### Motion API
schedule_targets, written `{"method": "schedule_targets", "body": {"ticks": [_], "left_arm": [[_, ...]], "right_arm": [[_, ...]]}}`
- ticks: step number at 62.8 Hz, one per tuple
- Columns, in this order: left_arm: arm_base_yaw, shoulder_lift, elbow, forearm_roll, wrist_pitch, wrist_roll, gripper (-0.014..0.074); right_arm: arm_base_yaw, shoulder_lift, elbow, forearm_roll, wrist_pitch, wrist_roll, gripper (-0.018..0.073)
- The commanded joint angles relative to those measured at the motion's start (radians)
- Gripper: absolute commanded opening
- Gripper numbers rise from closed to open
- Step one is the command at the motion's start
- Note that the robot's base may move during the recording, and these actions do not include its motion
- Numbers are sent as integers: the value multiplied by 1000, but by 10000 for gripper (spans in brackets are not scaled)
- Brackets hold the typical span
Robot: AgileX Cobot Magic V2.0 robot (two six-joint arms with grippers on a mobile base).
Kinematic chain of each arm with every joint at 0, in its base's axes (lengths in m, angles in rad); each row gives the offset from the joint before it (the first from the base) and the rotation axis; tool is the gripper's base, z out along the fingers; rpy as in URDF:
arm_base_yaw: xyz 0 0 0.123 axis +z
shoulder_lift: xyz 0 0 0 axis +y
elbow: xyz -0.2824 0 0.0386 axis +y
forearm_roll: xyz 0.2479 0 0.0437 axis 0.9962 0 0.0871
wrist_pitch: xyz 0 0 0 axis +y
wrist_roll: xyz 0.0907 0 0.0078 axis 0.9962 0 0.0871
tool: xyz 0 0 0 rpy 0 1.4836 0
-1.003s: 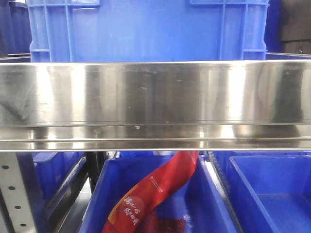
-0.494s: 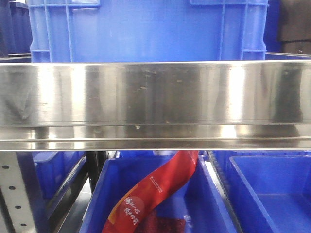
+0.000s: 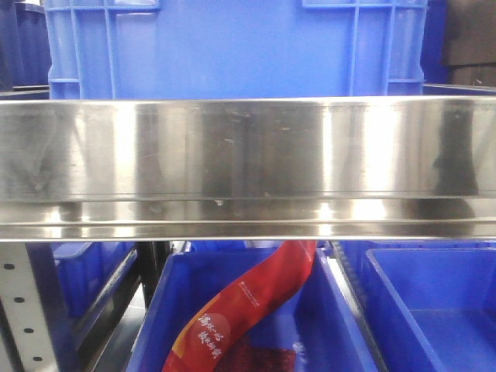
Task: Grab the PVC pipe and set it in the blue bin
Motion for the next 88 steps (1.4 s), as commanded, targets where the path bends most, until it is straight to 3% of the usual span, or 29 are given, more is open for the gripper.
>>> {"method": "schedule_targets", "body": {"ticks": [1, 13, 21, 38, 57, 88], "left_arm": [[15, -66, 78, -14, -60, -2, -111], [16, -197, 250, -14, -136, -2, -111], [43, -264, 312, -14, -103, -2, -111], [167, -405, 387, -14, -76, -2, -111], [309, -550, 528, -14, -101, -2, -111], [319, -768, 592, -5, -94, -2, -111]], "right_arm": [[-38, -61, 94, 6, -96, 3, -165], [-111, -150, 268, 26, -161, 3, -165], [-116, -230, 377, -1, -264, -8, -165], [-116, -424, 546, -35, -365, -8, -165], [-116, -574, 553, -76, -373, -8, -165], [-116, -681, 553, -76, -376, -8, -165]]}}
